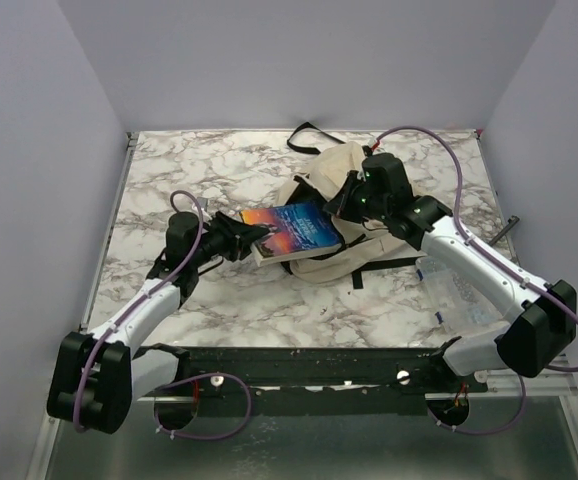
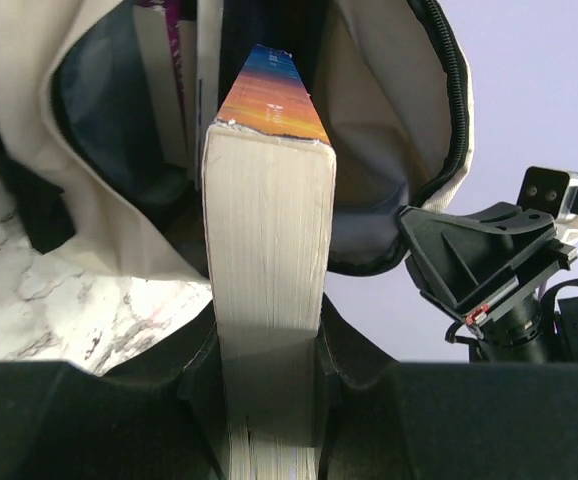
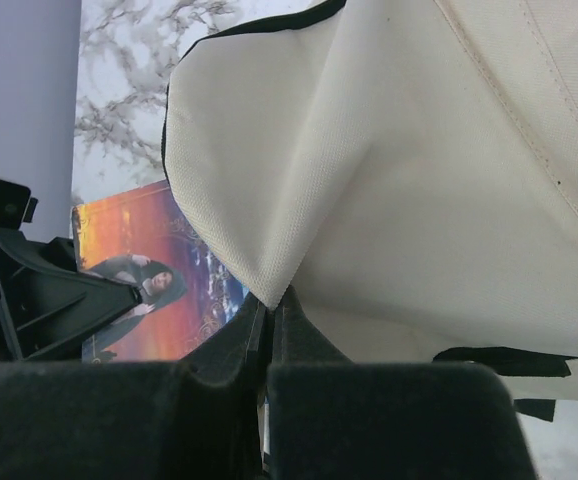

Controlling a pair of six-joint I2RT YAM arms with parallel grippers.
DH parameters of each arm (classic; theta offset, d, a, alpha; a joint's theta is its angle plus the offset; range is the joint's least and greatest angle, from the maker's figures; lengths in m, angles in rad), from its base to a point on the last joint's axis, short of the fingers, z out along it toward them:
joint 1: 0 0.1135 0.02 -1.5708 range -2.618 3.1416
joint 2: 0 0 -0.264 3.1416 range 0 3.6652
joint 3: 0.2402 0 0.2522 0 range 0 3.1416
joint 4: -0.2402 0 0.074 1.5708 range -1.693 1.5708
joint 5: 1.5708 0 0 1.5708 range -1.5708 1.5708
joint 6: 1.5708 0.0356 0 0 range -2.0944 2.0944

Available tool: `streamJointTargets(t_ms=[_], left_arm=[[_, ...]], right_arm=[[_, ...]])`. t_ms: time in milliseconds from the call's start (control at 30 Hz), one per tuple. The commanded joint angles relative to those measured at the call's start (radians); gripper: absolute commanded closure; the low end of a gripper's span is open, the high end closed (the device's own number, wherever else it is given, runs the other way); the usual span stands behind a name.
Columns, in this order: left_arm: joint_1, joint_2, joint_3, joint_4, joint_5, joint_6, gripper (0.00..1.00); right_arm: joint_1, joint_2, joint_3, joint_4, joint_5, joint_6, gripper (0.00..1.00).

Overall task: Pack the student bag
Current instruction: Place the book in the student bag.

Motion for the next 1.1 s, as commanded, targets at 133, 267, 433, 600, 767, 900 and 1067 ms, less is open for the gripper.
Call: streamJointTargets(t_ms=[133,267,433,600,767,900,1067], left_arm=[[-0.063,0.002,0.098,0.288,-0.112,-0.049,1.0],[-0.132,0.073,0.151,0.291,-0.129,-0.051,1.0],[-0.195,0.163,0.181,0.311,-0.215,-0.01,1.0],[-0.179,0.209,0.161,0.367,-0.269,0.053,1.0],[-0.148,0.13,0.083,0.367,-0.289,0.128,1.0],[-0.144,0.147,0.073,0.367,-0.271,0.099,1.0],[-0.236,0.282,0.188,0.425,-0.257,0.065,1.0]], right_arm=[[0.008,-0.076,0.016,0.078,-0.056,0.022,0.99],[0.008,-0.075,0.013,0.087,-0.065,0.02,0.99],[0.005,-0.076,0.011,0.093,-0.083,0.02,0.99],[0.001,-0.09,0.014,0.072,-0.074,0.006,0.99],[-0.004,-0.11,0.022,0.052,-0.05,-0.017,0.99],[-0.007,-0.106,0.018,0.058,-0.069,-0.017,0.99],[-0.01,-0.093,0.013,0.074,-0.093,0.0,0.99]])
